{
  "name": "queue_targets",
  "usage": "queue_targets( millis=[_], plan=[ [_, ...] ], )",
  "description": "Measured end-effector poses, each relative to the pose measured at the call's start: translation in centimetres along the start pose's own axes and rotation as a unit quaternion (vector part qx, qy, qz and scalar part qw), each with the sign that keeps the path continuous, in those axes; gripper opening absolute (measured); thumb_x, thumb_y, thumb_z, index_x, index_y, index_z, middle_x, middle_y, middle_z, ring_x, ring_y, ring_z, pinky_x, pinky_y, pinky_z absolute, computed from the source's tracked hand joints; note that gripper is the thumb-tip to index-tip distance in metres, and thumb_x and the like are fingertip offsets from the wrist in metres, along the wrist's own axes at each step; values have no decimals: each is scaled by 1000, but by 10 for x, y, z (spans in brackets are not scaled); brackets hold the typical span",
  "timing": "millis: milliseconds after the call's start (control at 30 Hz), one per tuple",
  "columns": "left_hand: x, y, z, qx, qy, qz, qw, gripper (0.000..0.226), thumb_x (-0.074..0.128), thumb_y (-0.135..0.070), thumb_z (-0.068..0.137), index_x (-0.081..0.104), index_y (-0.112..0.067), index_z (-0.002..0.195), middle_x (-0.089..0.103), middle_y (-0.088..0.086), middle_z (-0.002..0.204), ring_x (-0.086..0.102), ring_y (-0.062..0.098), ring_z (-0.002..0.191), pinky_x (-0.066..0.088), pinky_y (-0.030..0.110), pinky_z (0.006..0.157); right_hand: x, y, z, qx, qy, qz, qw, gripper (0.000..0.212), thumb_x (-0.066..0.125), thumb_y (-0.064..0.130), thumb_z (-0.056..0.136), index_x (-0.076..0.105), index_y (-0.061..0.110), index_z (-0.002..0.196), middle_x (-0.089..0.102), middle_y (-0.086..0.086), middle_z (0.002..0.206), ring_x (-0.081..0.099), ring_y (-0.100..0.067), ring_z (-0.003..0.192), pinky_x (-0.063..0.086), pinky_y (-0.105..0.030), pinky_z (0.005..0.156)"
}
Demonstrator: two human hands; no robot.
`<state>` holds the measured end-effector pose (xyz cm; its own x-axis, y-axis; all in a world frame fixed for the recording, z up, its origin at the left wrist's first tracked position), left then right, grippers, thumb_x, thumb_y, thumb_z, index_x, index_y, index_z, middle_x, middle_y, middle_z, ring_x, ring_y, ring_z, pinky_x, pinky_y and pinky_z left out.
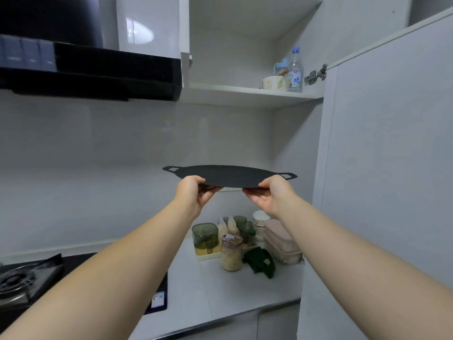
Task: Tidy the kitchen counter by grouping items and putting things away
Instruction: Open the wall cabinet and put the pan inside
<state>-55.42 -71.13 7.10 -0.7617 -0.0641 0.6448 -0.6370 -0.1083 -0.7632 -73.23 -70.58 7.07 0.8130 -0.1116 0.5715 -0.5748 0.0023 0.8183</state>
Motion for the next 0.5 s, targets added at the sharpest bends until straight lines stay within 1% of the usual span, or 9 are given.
queue_targets(
  millis=[67,167,300,367,400,433,467,500],
  plan=[
    [-23,4,-8,-6,-17,2,1000,22,33,7,91,49,4,105,62,21,99,63,37,95,54,39,63,2,-20,-5,16,-7,6,1000,32,33,-15,87,48,-4,114,60,-25,103,61,-37,86,53,-44,77],
    [-60,5,-16,-16,-45,-4,999,27,33,8,91,48,6,113,62,21,99,64,39,94,54,39,62,9,-50,-11,46,-20,13,999,40,29,-20,84,47,-3,116,54,-25,112,56,-39,95,52,-43,78],
    [-111,0,-25,-17,-81,9,996,34,33,9,90,47,7,121,63,21,100,64,34,87,54,40,68,19,-93,-16,98,-50,-11,994,46,26,-23,83,46,-3,119,52,-23,113,53,-40,101,50,-44,78],
    [-136,-8,-28,-15,-99,18,995,37,32,9,91,45,7,126,61,21,108,63,33,89,53,42,71,31,-119,-16,127,-60,-17,990,47,27,-23,83,49,-3,119,54,-22,113,54,-41,104,52,-46,77],
    [-150,-13,-29,-14,-108,16,994,38,31,9,92,45,7,127,60,22,113,63,34,93,52,43,73,38,-132,-19,139,-63,-16,988,44,27,-23,83,51,-3,114,55,-22,108,55,-41,103,52,-47,79],
    [-164,-20,-31,-10,-121,13,993,38,31,8,92,44,7,127,59,23,116,61,35,99,51,44,75,48,-144,-21,146,-62,-14,987,39,26,-23,84,52,-3,105,55,-22,101,54,-40,101,51,-48,83],
    [-181,-26,-33,-5,-132,7,991,36,30,8,93,45,7,126,59,23,116,60,37,104,50,45,76,59,-157,-24,151,-55,-15,987,35,24,-23,85,51,-3,96,54,-21,96,54,-40,99,50,-49,87],
    [-187,-29,-35,-6,-136,3,991,34,30,8,93,46,6,123,60,23,112,59,38,108,50,46,77,66,-161,-25,146,-51,-17,988,34,22,-23,85,50,-3,91,54,-20,94,54,-40,97,49,-49,88]
  ],
)
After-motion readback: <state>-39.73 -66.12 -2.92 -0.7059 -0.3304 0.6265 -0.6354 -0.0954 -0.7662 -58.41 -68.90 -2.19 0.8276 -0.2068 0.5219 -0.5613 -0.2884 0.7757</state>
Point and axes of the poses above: each hand's wrist, its own z-axis towards the middle knuckle, its own x-axis out of the palm, y = z × x, the point moved 8 cm from there along z, towards the middle knuckle
